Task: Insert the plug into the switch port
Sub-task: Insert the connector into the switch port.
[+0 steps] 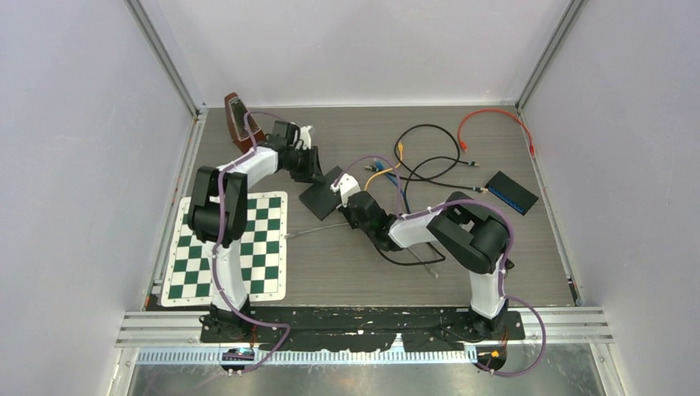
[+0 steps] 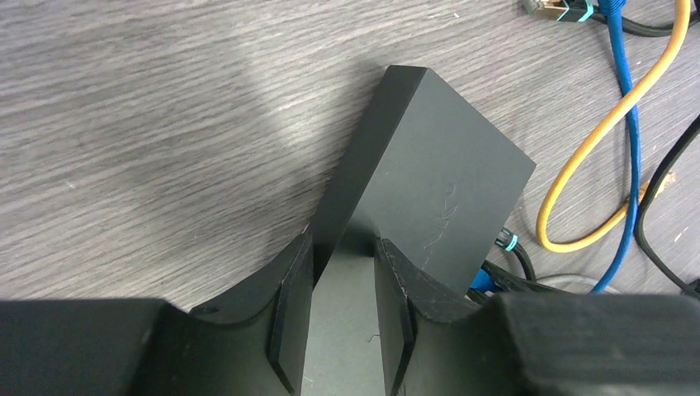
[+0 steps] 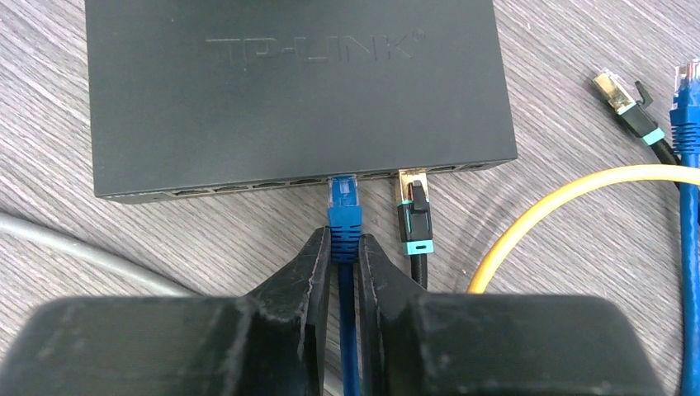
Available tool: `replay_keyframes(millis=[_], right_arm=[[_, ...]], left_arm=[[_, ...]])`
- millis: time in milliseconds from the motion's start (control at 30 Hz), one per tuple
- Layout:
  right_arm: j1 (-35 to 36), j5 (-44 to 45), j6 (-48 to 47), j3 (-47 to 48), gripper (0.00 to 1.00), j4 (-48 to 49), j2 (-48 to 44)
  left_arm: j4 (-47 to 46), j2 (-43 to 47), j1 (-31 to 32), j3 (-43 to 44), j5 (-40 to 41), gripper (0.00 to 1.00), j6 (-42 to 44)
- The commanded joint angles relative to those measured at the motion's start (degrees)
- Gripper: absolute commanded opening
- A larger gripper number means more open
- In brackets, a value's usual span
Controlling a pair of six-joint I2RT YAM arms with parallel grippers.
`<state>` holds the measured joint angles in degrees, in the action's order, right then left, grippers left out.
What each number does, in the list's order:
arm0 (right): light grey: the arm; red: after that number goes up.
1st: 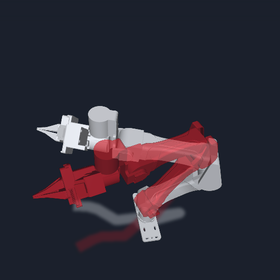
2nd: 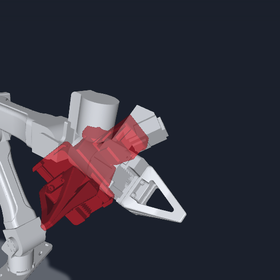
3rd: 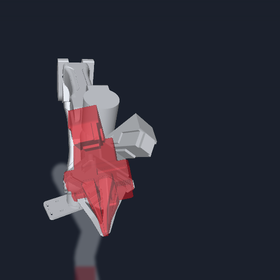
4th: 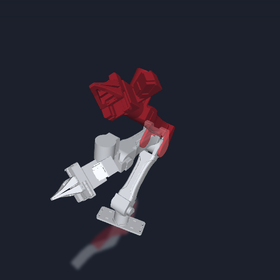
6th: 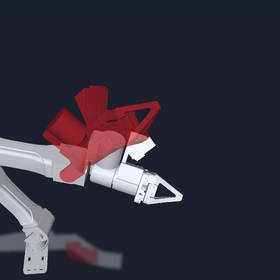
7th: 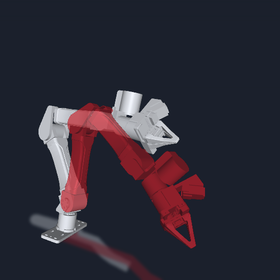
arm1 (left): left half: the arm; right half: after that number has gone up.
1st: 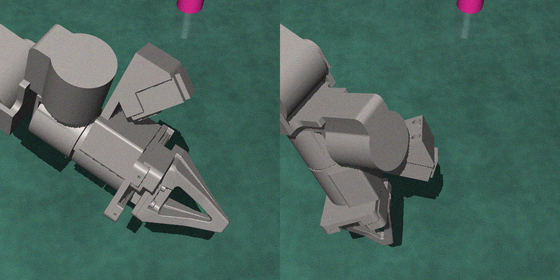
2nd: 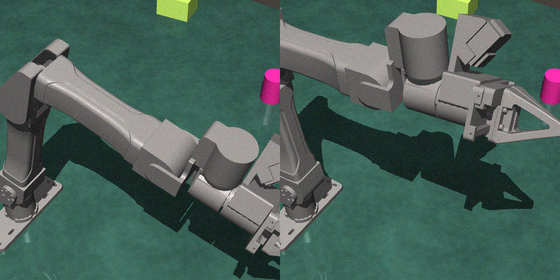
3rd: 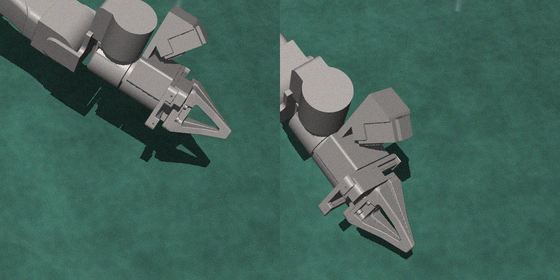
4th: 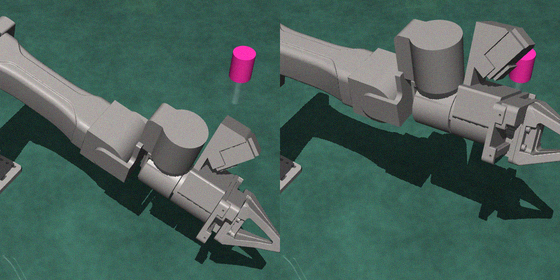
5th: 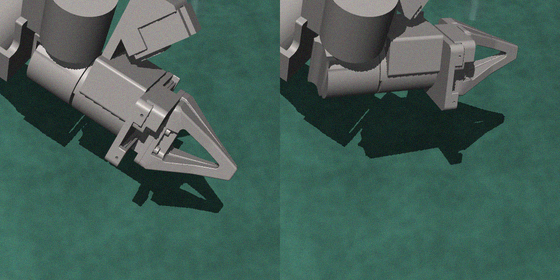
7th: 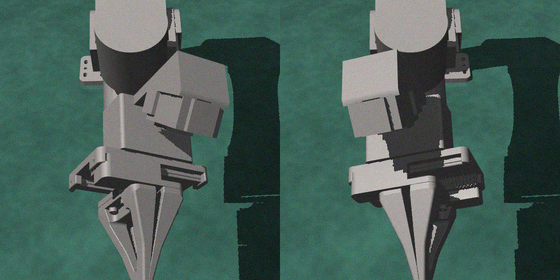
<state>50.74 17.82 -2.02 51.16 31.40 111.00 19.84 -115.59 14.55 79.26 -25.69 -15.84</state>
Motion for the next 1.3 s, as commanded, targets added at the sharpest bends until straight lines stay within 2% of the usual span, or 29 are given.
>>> replay_keyframes(millis=[0, 133, 233, 367, 433, 567, 800, 867, 933, 1033, 1133, 1267], right_arm=[[-0.69, -4.24, 0.93, 1.18, 0.19, 9.18, -2.0], [-1.57, -6.34, 1.39, -3.57, 0.33, 3.42, -5.72], [-1.86, -5.98, 0.98, -7.62, 0.42, -0.41, -8.94], [-1.96, -7.38, 1.14, -9.96, 0.49, -3.56, -11.29], [-1.96, -8.16, 0.91, -10.74, 0.5, -4.3, -12.15], [-1.95, -9.12, 0.21, -10.84, 0.43, -3.73, -11.75], [-2.01, -9.57, -0.75, -5.99, 0.37, -2.87, -6.63], [-2.11, -9.79, -1.0, -4.72, 0.3, -2.43, -5.14], [-2.32, -9.99, -0.94, -3.27, 0.22, -2.45, -3.53], [-2.57, -10.41, -0.17, -1.73, 0.17, -1.24, -1.6], [-3.08, -13.5, -0.72, -0.41, 0.06, 1.16, -0.61], [-3.46, -15.27, -1.48, 2.27, 0.05, 2.56, 0.81]], left_arm=[[16.63, -1.51, 3.88, 4.87, -11.76, 0.35, -2.31], [21.62, -1.69, -0.89, 10.84, -7.42, 0.37, -1.05], [21.94, -0.97, -3.31, 12.83, -6.11, 0.38, -1.38], [22.69, -1.61, -3.91, 14.43, -4.73, 0.39, -1.39], [22.79, -1.85, -3.9, 14.2, -3.41, 0.39, -1.11], [22.53, -3.2, -3.9, 13.41, -3.61, 0.39, -0.46], [22.75, -5.66, -3.28, 13.67, -5.81, 0.45, -0.55], [22.92, -5.88, -3.04, 13.55, -5.95, 0.43, -0.54], [21.62, -5.96, -2.84, 12.5, -6.95, 0.38, -1.39], [20.25, -6.95, -1.77, 11.57, -8.99, 0.3, -2.21], [20.34, -8.25, -0.29, 11.67, -10.87, 0.23, -2.05], [18.26, -7.17, 1.78, 8.2, -12.16, 0.15, -2.73]])
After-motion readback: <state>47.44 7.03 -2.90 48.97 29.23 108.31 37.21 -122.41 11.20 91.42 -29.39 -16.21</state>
